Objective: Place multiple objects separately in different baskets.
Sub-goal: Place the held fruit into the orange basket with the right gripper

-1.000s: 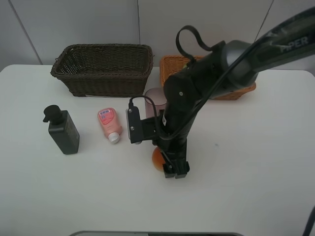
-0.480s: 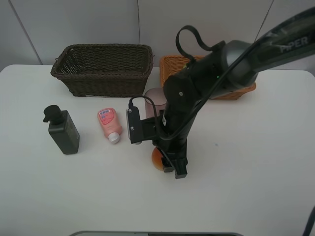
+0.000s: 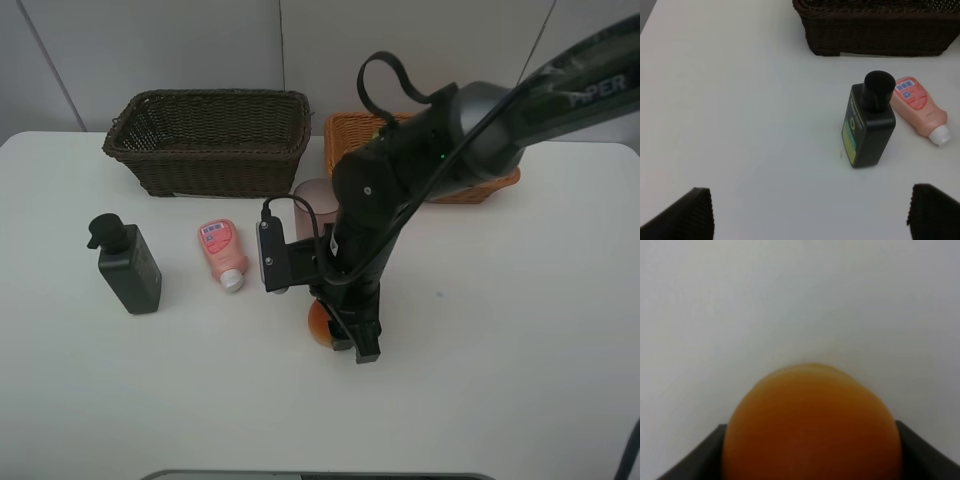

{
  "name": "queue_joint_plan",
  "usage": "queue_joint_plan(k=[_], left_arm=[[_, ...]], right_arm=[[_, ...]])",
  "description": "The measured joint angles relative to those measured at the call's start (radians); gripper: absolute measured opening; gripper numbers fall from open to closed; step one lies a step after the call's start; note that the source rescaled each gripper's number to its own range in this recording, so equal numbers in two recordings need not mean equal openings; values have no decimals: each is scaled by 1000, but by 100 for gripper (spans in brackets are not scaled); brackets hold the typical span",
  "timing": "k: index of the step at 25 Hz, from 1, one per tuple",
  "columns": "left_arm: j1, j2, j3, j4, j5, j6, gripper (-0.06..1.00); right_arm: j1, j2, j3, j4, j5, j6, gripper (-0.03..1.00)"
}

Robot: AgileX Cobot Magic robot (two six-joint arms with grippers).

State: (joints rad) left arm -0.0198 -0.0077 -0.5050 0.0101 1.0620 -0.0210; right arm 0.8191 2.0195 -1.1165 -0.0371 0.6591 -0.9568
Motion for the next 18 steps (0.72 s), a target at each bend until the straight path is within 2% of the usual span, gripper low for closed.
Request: queue_joint_plan(k=[6, 11, 14, 18], left_arm=[[0, 0, 0, 0, 0, 0, 100], [0, 0, 0, 0, 0, 0, 100], [0, 0, 0, 0, 0, 0, 100], [0, 0, 0, 0, 0, 0, 100]], right_arm=[[0, -13, 0, 0, 7, 0, 1], [0, -109, 0, 29, 12, 21, 1], [-11, -153, -10, 60, 29, 92, 1], [-61, -164, -89, 63, 100, 285, 1]])
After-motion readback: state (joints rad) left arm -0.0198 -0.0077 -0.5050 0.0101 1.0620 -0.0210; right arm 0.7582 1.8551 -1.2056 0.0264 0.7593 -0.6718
